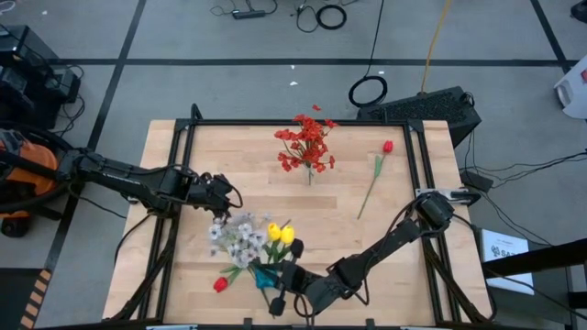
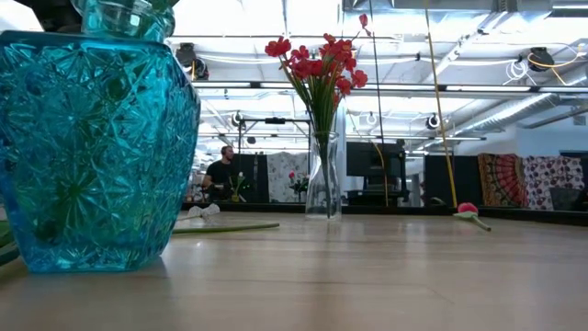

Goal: Sort flowers into vase by color
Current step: Put the top white flowers into the blue flower vase

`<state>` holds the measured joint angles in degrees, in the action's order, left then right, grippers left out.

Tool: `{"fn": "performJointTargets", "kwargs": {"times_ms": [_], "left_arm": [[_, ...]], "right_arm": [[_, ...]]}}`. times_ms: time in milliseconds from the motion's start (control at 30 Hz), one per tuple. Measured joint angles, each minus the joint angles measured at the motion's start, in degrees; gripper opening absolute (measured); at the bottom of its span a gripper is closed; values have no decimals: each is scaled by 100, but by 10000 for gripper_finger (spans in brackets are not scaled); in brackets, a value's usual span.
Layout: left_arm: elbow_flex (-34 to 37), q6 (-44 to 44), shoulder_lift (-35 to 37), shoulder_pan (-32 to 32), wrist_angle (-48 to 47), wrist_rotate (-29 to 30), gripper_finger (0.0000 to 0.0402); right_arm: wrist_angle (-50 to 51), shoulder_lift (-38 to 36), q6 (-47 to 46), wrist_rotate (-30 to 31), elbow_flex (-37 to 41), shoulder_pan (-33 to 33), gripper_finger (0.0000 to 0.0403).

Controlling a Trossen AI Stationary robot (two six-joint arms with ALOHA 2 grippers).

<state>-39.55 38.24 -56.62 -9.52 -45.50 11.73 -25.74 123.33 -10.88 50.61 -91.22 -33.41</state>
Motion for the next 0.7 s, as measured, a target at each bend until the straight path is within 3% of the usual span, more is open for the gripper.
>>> {"fn": "performJointTargets", "kwargs": {"times_ms": [233, 533, 700], "left_arm": [[0, 7, 0, 1, 0, 0, 90], [0, 17, 0, 2, 1, 0, 90], [0, 16, 0, 2, 0, 0, 90]], "right_arm": [[164, 0, -570, -11, 0, 9, 46], [229, -2, -647, -463, 0, -8, 111], [981, -249, -850, -471, 0, -67, 131]]}}
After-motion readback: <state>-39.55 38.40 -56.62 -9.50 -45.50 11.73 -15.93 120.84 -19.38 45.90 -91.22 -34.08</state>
